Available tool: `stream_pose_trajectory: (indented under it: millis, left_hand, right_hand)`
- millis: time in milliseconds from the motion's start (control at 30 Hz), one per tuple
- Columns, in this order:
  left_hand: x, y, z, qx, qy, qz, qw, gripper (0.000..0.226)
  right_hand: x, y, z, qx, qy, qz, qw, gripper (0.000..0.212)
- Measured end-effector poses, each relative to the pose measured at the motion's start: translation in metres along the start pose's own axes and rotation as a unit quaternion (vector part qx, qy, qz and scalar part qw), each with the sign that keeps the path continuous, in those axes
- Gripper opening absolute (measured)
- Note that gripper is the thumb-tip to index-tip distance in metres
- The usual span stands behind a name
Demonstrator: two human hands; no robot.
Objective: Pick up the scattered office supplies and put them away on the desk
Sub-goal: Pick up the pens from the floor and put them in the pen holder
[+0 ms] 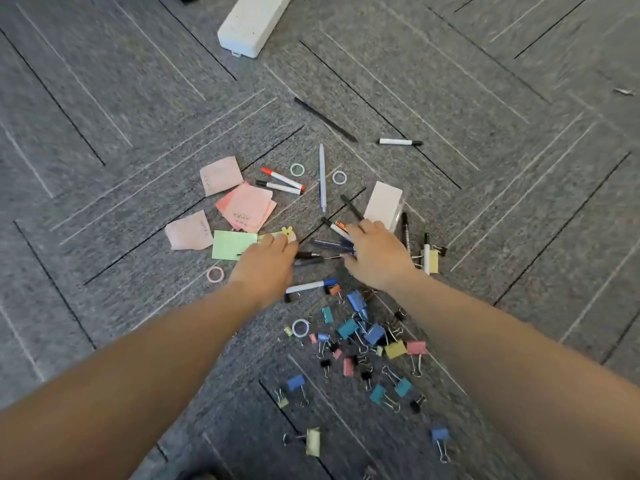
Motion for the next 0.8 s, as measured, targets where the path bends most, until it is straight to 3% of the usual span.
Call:
stream_pose_trajectory:
  millis: [100, 167, 300, 367, 467, 633, 800]
  left_hand:
    - [-0.009, -0.014, 0.001, -0.030, -0.040, 0.040, 0.998, 0.029]
    - [-0.018, -0.014, 0.004, -0.041, -0.032, 0.023, 0.998, 0.025]
    - [-0.021, 0.001, -0.003, 0.039, 0.083, 0.019, 0.996, 0.021]
    - [-0.020, 0.010, 0.006, 0.050, 0.152, 0.015, 0.987, 0.015]
    - [-0.023, 0.012, 0.029, -0.017, 0.132, -0.006, 0.991, 0.024]
    - [-0.030, -0.001, 0.035, -0.032, 0.083, -0.047, 0.995, 0.029]
    - [-0.013, 0.000, 0.014, -0.025, 0.106, -0.017, 0.994, 0.014]
  right_hand:
    - [-0.003, -0.023, -0.009, 0.008, 0.089, 0.052, 0.995, 0.049]
    - [-0.005, -0.026, -0.015, 0.006, 0.112, 0.052, 0.992, 0.049]
    - [-0.011, -0.020, -0.016, 0.028, 0.138, 0.065, 0.988, 0.051]
    - [-0.003, -0.017, -0.011, 0.029, 0.117, 0.081, 0.989, 0.038]
    - [0.018, -0.013, 0.013, -0.015, 0.044, 0.095, 0.994, 0.014]
    - [0.027, -0.022, 0.059, -0.107, 0.018, 0.065, 0.992, 0.017]
    - [0.011, -0.041, 0.045, -0.125, -0.010, 0.025, 0.992, 0.021]
Point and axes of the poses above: each hand's wrist, its own y-axis away from the middle knuckle, its own x-axis out of the back of the hand, z = x × y, the point moved 9 cm from there along -y, towards the middle knuckle, and after that the axes turned 8 degrees about -x, right-handed, at the moved point
